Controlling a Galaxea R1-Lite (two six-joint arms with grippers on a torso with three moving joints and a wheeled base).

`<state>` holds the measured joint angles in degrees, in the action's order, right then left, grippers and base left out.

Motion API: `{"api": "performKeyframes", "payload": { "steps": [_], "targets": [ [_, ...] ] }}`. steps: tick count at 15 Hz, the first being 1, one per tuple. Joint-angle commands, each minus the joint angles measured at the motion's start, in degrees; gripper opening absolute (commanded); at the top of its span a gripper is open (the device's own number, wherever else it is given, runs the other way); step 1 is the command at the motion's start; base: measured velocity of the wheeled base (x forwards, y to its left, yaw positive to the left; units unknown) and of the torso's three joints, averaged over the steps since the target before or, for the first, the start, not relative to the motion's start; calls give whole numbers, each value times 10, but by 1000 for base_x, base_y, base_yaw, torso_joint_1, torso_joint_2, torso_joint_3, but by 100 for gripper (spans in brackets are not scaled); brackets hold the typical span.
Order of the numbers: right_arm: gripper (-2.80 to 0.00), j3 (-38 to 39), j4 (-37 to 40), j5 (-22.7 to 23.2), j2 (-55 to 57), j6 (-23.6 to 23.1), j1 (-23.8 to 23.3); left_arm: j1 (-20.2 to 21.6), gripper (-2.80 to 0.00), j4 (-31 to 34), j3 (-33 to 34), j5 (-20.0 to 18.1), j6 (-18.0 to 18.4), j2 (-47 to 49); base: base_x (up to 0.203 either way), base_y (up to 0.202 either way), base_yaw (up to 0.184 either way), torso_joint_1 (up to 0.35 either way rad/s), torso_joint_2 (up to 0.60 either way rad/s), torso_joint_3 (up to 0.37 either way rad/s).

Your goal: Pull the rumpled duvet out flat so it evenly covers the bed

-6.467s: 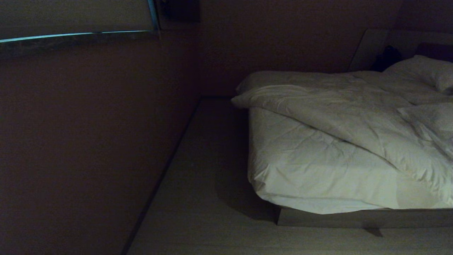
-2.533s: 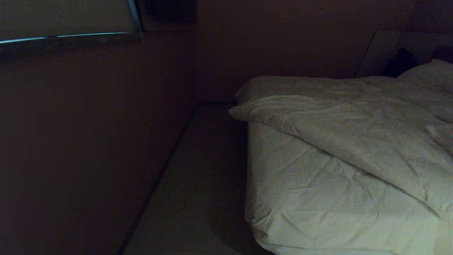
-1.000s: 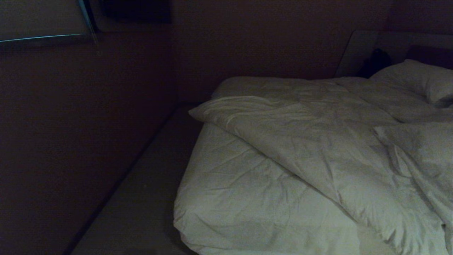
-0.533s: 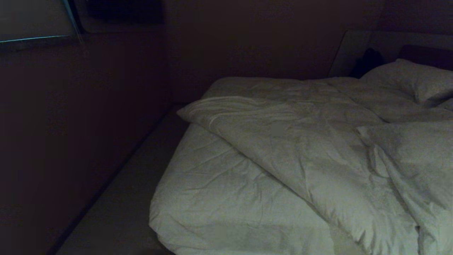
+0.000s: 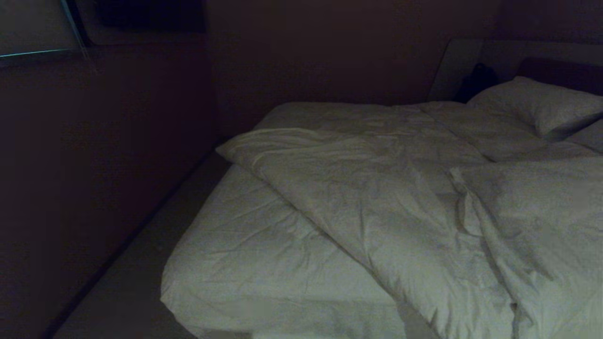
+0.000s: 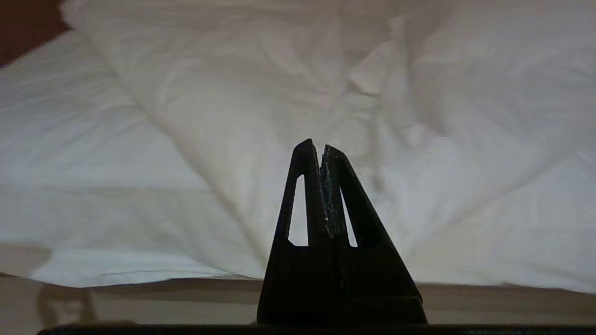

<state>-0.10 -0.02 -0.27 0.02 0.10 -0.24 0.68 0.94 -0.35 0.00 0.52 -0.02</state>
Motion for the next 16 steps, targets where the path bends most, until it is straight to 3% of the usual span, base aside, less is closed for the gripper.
{"api": "performKeyframes", "payload": {
  "steps": [1, 16],
  "targets": [
    [-280, 0, -1, 0, 0, 0, 0, 0, -280, 0, 0, 0, 0, 0, 0, -194, -2, -1, 2, 4],
    [-280, 0, -1, -1, 0, 0, 0, 0, -280, 0, 0, 0, -1, 0, 0, -195, 0, 3, 3, 1]
  ]
}}
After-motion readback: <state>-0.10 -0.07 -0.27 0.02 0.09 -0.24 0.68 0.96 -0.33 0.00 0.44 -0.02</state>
